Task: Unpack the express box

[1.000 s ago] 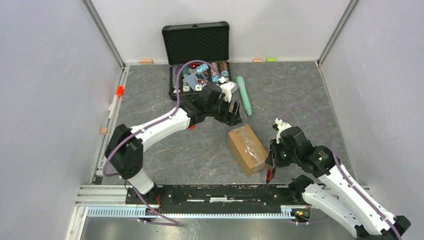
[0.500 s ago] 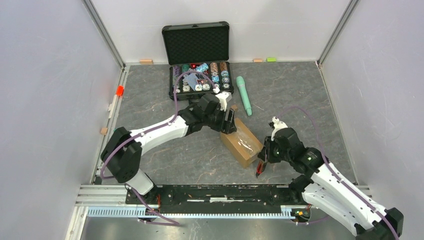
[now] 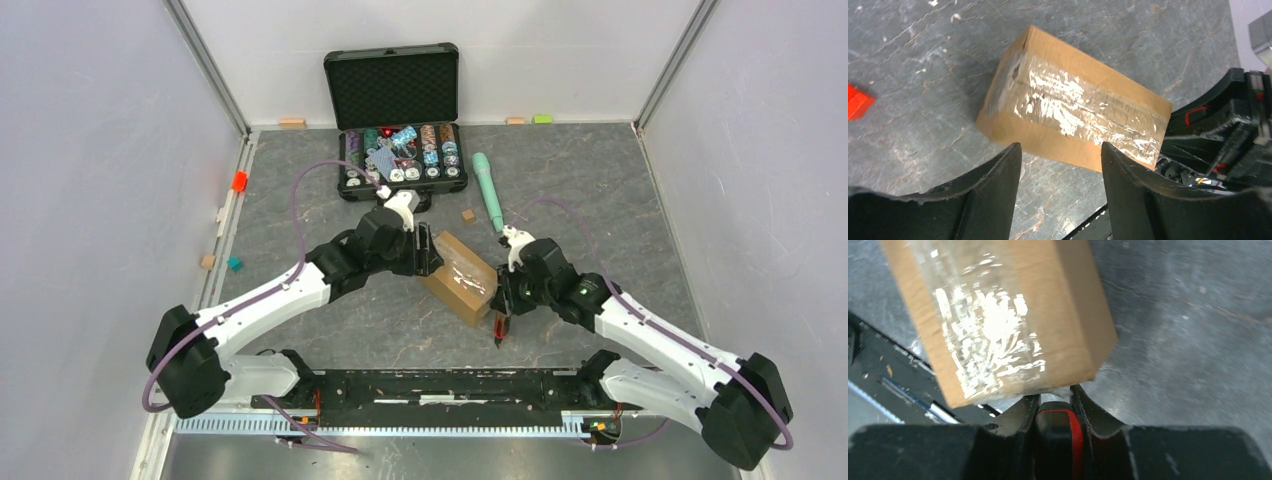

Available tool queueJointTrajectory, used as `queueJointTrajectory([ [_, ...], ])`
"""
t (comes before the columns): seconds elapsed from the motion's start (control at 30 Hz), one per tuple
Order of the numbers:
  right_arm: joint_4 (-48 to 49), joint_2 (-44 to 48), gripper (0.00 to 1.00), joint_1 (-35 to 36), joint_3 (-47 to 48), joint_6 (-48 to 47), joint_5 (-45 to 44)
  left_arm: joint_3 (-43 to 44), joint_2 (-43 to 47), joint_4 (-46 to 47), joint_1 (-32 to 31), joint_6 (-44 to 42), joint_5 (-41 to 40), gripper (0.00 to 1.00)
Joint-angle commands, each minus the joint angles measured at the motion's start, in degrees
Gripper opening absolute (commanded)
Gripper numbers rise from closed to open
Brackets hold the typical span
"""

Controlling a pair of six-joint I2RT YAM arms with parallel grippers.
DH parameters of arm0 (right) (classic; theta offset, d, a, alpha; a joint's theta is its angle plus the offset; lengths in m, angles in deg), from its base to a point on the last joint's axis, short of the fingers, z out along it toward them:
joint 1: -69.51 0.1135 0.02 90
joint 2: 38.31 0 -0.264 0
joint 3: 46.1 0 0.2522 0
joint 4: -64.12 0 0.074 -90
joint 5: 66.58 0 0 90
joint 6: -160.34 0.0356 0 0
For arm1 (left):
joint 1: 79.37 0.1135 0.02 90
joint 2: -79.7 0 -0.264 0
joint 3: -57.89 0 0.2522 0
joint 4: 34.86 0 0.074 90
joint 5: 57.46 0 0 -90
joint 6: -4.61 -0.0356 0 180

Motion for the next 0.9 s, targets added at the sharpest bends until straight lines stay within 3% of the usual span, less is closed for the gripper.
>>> queueJointTrajectory([
  [0.0,6.26,-2.89,0.00,3.87,4.31,-2.26,3.02,-2.78,4.39,-1.46,-0.88,6.48,-4.89,0.65],
  [0.13,3.26,-5.25,0.00,4.47,6.01,-3.78,0.08,-1.71,7.94,-5.89,-1.31,6.79,-11.42,0.64],
  [0.23,1.53,-5.00,0.00,4.46,5.99,-3.75,-1.47,4.69,6.17,-12.15,0.35,2.26,-16.10,0.75],
  [0.37,3.04,-4.24,0.00,4.46,4.58,-2.99,-1.81,12.18,-2.64,-12.06,6.27,-5.39,-8.90,0.83],
  [0.57,5.07,-4.60,0.00,4.46,4.88,-3.00,-2.80,24.72,-18.22,-11.70,6.64,-11.72,-5.74,0.94],
  [0.73,5.72,-5.48,0.00,4.54,5.78,-3.25,-3.15,32.82,-27.87,-13.24,6.65,-12.58,-4.94,0.95],
  [0.87,5.82,-6.27,0.00,4.75,6.60,-4.05,-3.40,32.94,-30.81,-14.29,6.00,-11.54,-6.53,0.91],
])
